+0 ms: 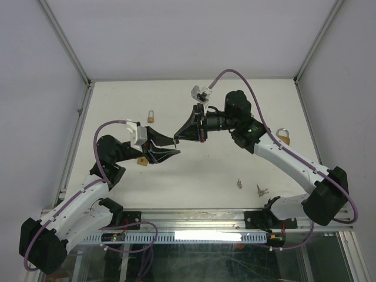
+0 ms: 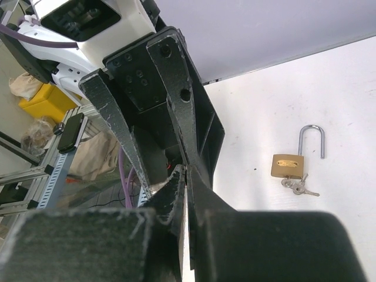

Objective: Unlock with the key

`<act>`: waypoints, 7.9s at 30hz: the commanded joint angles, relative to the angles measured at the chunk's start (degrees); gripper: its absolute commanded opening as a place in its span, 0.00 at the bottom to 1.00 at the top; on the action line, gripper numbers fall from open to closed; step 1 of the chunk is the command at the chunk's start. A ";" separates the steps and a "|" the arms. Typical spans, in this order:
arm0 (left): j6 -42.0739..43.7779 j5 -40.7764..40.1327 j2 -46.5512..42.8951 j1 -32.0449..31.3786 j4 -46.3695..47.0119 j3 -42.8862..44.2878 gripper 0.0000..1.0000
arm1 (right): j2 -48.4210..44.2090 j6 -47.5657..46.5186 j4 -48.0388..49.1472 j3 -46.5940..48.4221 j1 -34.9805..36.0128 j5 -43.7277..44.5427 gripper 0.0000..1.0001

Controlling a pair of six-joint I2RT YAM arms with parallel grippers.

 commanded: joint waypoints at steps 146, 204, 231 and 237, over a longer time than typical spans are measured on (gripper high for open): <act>9.88 -2.13 1.11 -1.63 1.08 -4.80 0.32 | -0.11 -10.21 -24.47 2.71 -1.18 0.26 0.00; 10.68 -12.67 1.53 -5.06 8.62 -7.01 0.27 | -0.38 -6.66 -18.89 1.03 -1.16 -2.80 0.00; 19.21 -17.33 1.73 -5.53 -48.32 12.83 0.00 | -0.11 -20.32 -31.96 5.07 -2.39 2.67 0.65; 28.87 -21.06 9.73 -7.08 -71.20 24.95 0.00 | -2.86 -15.11 -2.87 -7.19 -2.21 1.02 0.65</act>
